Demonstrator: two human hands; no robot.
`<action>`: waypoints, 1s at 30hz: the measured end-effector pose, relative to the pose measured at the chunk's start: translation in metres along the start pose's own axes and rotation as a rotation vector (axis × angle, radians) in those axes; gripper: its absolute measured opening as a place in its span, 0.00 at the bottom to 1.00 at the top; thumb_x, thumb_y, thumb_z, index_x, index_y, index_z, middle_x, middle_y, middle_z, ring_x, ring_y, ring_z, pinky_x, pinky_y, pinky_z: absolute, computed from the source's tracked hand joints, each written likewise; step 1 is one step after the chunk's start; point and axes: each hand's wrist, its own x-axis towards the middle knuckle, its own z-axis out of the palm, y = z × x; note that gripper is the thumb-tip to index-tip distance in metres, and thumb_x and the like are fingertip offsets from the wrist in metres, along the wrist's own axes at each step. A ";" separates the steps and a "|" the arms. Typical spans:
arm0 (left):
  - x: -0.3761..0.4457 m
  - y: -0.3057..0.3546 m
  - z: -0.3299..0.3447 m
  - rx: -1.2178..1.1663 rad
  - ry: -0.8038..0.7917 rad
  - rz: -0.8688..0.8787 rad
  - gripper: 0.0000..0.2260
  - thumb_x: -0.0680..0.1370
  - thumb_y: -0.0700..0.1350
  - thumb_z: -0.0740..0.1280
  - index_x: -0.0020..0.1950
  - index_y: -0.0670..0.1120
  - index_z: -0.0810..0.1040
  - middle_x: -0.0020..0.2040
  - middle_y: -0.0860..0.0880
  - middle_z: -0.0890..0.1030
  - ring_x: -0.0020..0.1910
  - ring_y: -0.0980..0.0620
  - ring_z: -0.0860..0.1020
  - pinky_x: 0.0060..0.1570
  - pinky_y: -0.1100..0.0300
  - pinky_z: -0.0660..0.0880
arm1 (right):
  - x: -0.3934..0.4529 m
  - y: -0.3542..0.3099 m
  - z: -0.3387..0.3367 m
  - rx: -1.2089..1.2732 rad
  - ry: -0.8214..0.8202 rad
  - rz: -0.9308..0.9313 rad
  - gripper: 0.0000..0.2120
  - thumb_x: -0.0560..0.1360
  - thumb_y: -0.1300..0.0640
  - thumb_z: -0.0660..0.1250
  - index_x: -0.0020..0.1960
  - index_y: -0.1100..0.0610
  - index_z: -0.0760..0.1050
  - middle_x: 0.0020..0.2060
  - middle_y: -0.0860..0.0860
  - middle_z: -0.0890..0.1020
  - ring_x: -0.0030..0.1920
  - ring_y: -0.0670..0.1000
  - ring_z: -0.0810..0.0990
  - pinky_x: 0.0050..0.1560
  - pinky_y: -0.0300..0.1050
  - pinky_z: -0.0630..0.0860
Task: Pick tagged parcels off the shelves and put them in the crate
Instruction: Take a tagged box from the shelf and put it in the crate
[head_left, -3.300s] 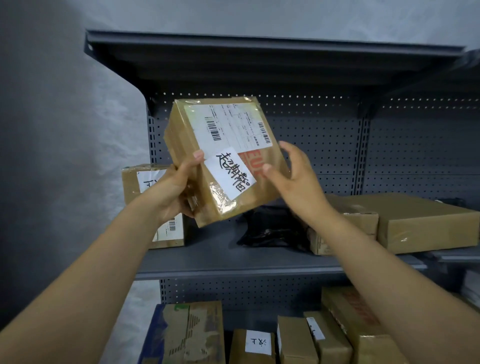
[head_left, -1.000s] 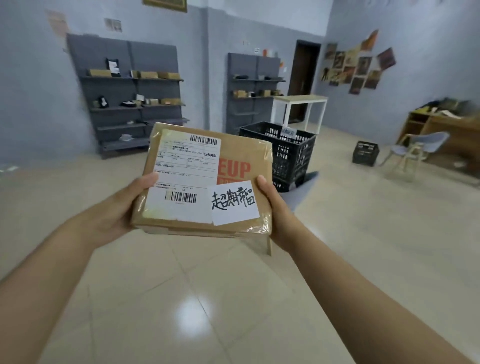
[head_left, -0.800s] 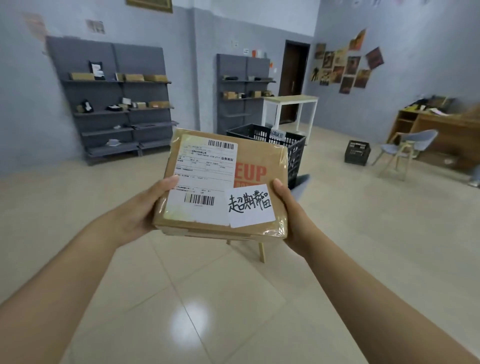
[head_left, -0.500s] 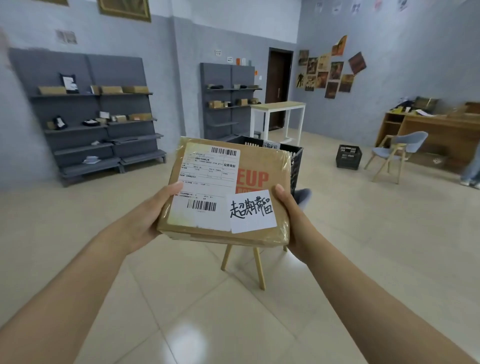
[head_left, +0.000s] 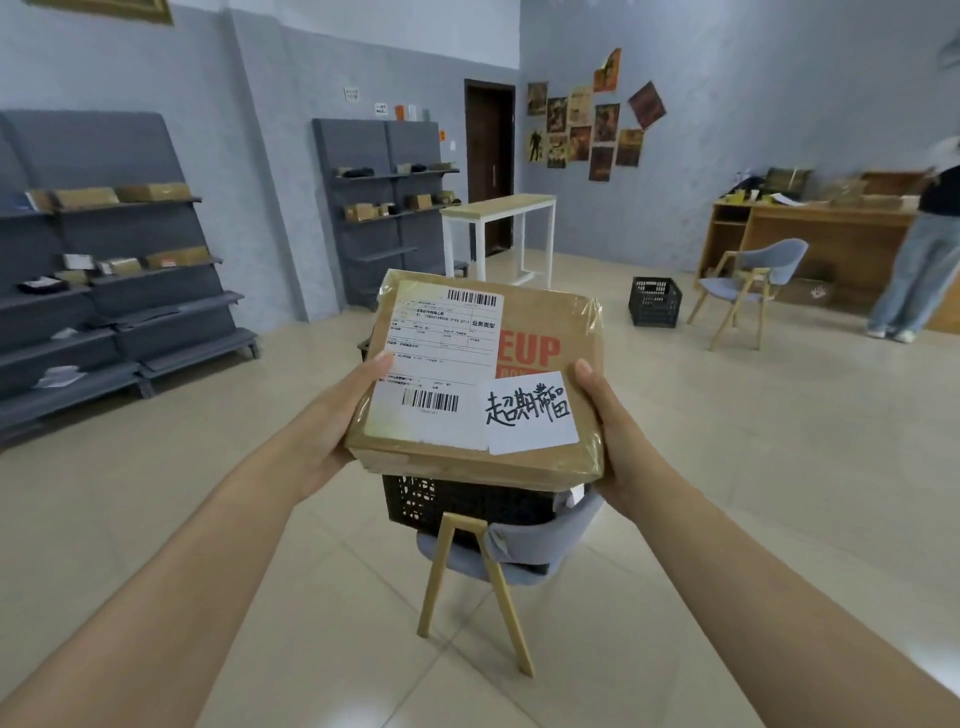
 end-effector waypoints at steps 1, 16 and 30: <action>0.027 0.000 -0.002 0.000 0.014 0.007 0.14 0.80 0.60 0.59 0.60 0.57 0.78 0.57 0.52 0.85 0.56 0.50 0.83 0.60 0.48 0.75 | 0.028 -0.001 -0.005 0.015 0.015 -0.009 0.31 0.71 0.37 0.65 0.66 0.55 0.77 0.58 0.57 0.84 0.59 0.59 0.83 0.62 0.56 0.76; 0.382 0.027 -0.066 0.178 0.147 -0.042 0.17 0.80 0.54 0.63 0.69 0.52 0.74 0.53 0.51 0.85 0.53 0.49 0.83 0.57 0.46 0.79 | 0.367 -0.039 -0.033 -0.089 0.093 -0.020 0.30 0.73 0.36 0.64 0.66 0.55 0.74 0.55 0.54 0.86 0.54 0.56 0.85 0.54 0.53 0.80; 0.662 -0.086 -0.027 0.963 -0.587 -0.178 0.23 0.84 0.56 0.53 0.74 0.44 0.68 0.73 0.48 0.71 0.69 0.47 0.71 0.72 0.51 0.65 | 0.472 0.082 -0.104 -0.029 0.640 0.615 0.23 0.78 0.39 0.63 0.64 0.55 0.74 0.55 0.55 0.84 0.59 0.60 0.80 0.66 0.62 0.72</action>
